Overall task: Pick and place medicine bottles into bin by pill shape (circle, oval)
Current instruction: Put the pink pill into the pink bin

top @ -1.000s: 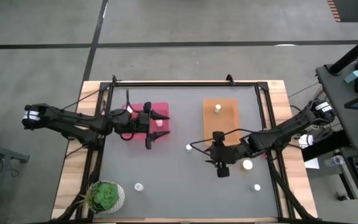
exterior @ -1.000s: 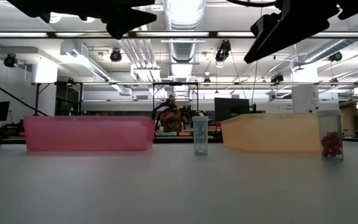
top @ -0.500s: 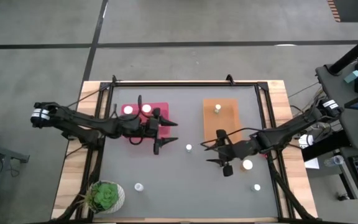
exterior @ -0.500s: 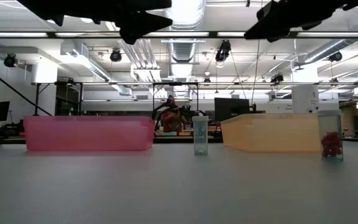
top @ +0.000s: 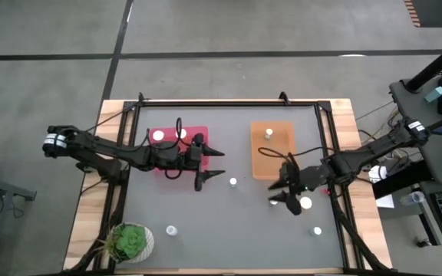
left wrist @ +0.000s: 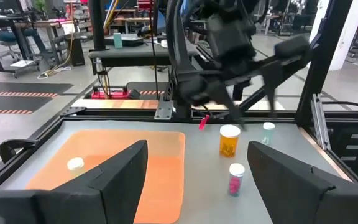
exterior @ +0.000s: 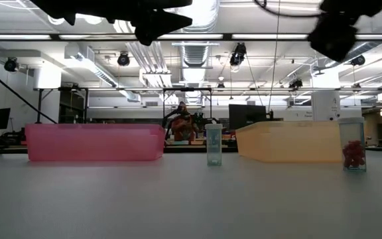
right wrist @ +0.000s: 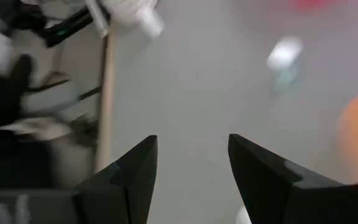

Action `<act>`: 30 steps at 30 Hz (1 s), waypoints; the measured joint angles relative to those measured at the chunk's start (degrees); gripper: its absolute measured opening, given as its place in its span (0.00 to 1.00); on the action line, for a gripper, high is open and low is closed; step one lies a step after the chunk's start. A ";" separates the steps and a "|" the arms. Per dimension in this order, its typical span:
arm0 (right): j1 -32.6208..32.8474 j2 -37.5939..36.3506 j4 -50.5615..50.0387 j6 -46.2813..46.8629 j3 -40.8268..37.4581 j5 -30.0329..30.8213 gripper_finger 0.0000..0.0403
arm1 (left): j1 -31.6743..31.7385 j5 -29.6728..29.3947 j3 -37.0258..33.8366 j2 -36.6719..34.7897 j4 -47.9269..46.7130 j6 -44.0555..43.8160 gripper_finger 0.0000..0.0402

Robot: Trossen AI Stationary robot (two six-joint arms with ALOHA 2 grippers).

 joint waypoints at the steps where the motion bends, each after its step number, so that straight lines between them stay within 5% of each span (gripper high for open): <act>1: 0.73 0.67 0.11 3.90 0.02 -1.88 0.47 | 0.00 -0.02 -0.02 -0.04 0.00 0.02 0.65; 6: 4.88 5.58 -4.23 19.41 1.72 -6.40 0.47 | 0.00 -0.07 -0.02 -0.05 0.05 0.04 0.65; 13: 6.33 15.05 -30.76 27.22 11.88 -0.62 0.47 | 0.02 -0.12 -0.04 -0.05 0.74 2.07 0.65; 21: 6.50 21.87 -37.83 18.91 17.70 1.83 0.47 | 0.07 -0.11 -0.12 -0.05 0.98 3.61 0.65; 30: 12.35 22.71 -34.41 3.86 11.68 10.47 0.56 | 0.07 -0.11 -0.28 -0.05 0.95 3.61 0.65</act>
